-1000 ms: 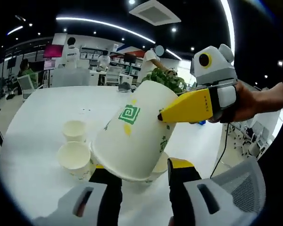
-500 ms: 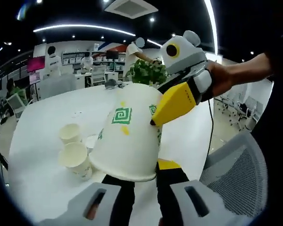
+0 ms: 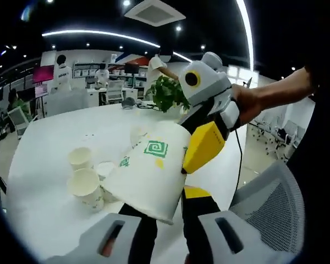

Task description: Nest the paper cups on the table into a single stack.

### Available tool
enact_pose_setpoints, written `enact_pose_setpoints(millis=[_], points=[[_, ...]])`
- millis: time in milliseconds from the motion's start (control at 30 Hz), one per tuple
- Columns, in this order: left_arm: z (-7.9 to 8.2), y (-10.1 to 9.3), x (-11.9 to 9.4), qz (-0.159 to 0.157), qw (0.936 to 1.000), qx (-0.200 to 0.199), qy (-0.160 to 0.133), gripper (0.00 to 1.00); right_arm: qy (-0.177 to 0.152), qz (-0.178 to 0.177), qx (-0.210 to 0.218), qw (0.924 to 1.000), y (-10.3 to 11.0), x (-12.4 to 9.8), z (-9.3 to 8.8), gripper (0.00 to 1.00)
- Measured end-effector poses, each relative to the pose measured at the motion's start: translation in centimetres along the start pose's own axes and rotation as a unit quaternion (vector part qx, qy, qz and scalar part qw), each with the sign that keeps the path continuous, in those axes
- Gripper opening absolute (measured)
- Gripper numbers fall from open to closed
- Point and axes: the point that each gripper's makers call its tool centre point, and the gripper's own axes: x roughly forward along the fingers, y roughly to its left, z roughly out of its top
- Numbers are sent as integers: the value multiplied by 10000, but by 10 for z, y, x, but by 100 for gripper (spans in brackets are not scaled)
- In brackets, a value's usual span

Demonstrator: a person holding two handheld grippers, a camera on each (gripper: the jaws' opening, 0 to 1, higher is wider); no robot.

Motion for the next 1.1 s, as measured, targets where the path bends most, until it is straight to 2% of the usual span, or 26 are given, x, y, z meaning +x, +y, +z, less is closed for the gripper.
enact_pose_setpoints(millis=[300,500,667,833,933,1100], points=[[-2,-13,4,-214,9995,201,141,10,290,74,-105,9995,0,4,-14,45],[-1,-19,3,-370,9989,249,148,5,228,151,-17,9996,1,1,-15,46],[-5,-22,3,-422,9983,326,239,4,206,142,-519,9983,1,-2,-18,46],[-10,-25,2,-466,9977,365,340,0,369,-52,-868,9955,-5,-6,-27,44],[-12,-25,2,-483,9973,396,389,0,319,-133,-889,9954,-10,-9,-29,44],[-13,-24,3,-476,9966,457,493,0,107,-471,-835,9953,-20,-17,-24,47]])
